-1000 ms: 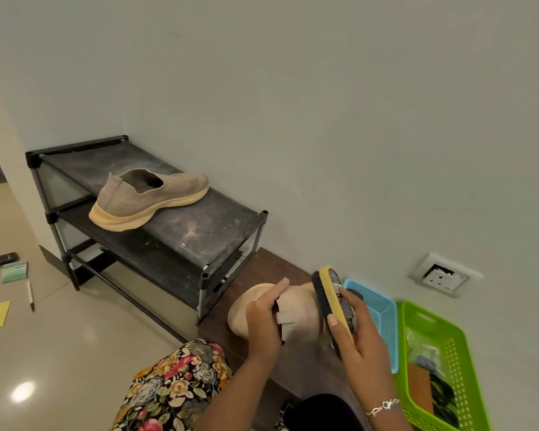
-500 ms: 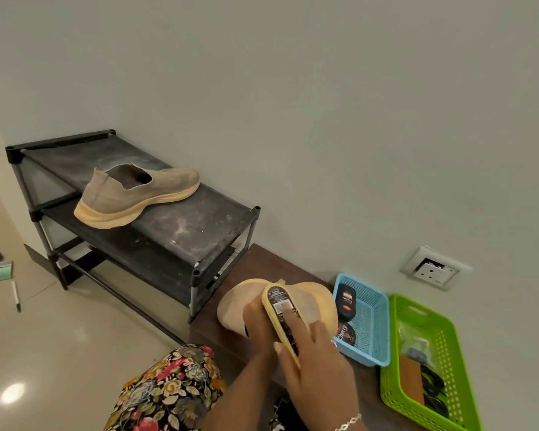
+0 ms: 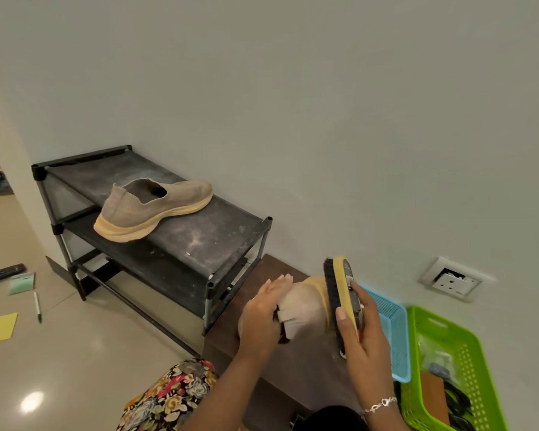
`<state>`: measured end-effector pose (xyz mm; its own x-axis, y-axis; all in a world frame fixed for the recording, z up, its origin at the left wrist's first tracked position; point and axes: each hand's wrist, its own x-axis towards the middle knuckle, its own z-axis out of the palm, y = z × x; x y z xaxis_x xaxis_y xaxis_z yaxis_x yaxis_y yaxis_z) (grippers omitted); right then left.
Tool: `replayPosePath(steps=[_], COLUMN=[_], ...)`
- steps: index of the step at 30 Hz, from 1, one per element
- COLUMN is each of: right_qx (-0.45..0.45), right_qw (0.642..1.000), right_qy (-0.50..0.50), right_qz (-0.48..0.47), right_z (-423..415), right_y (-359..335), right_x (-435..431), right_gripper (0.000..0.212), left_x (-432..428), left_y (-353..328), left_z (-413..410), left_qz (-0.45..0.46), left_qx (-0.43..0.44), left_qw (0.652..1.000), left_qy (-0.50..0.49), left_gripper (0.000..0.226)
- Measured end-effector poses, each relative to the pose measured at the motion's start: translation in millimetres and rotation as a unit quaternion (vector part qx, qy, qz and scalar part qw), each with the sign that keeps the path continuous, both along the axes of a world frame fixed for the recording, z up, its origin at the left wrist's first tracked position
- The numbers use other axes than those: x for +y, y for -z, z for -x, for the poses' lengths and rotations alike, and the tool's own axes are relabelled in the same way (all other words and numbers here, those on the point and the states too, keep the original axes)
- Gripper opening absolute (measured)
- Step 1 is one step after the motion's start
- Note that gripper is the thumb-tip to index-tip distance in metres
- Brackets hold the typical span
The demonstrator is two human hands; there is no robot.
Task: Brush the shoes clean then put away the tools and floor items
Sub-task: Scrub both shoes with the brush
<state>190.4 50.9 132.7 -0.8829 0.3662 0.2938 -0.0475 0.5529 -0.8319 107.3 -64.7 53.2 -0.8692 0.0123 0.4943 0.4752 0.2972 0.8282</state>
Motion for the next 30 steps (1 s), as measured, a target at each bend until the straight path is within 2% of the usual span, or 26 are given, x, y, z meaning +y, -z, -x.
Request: replayPosePath(steps=[3, 5, 7, 10, 11, 14, 16, 18, 20, 22, 25, 26, 30], right_qx=[0.017, 0.035, 0.043, -0.003, -0.001, -0.036, -0.034, -0.048, -0.018, -0.020, -0.057, -0.061, -0.022], right_qw=[0.987, 0.951, 0.927, 0.969, 0.973, 0.951, 0.930, 0.949, 0.956, 0.955, 0.918, 0.914, 0.948], right_qy=[-0.036, -0.069, -0.044, 0.071, 0.073, -0.069, -0.102, -0.042, 0.043, -0.010, -0.115, -0.117, 0.012], right_qz=[-0.155, -0.300, -0.369, -0.237, -0.221, -0.300, -0.350, -0.308, -0.291, -0.295, -0.374, -0.383, -0.318], right_z=[-6, -10, -4, 8, 9, 0, 1, 13, 20, 18, 7, 8, 26], right_y=[11, 23, 24, 8, 8, 18, 20, 6, -1, 0, 15, 11, -10], right_x=[-15, -21, -12, 0, -3, -29, -26, -8, 5, -8, -28, -23, 15], right_gripper=[0.055, 0.049, 0.046, 0.053, 0.054, 0.050, 0.050, 0.052, 0.048, 0.047, 0.044, 0.045, 0.051], left_x=[4, 5, 7, 11, 13, 16, 13, 13, 15, 16, 15, 13, 14], left_y=[-8, -14, -16, -16, -16, -24, -29, -27, -28, -32, -31, -30, -29], left_z=[0, 1, 1, 1, 2, 3, 1, 2, 4, 5, 4, 4, 8], left_qz=[-0.051, -0.114, -0.121, -0.084, -0.093, -0.167, -0.153, -0.121, -0.121, -0.140, -0.184, -0.185, -0.157], left_qx=[-0.071, -0.142, -0.150, -0.095, -0.095, -0.161, -0.145, -0.117, -0.109, -0.129, -0.166, -0.161, -0.147], left_qw=[0.996, 0.983, 0.981, 0.990, 0.989, 0.970, 0.975, 0.983, 0.982, 0.977, 0.966, 0.967, 0.971], left_qy=[-0.013, 0.002, -0.008, -0.062, -0.071, -0.069, -0.064, -0.078, -0.093, -0.099, -0.071, -0.074, -0.106], left_gripper=[0.045, 0.034, 0.033, 0.046, 0.045, 0.036, 0.032, 0.032, 0.040, 0.033, 0.030, 0.031, 0.041])
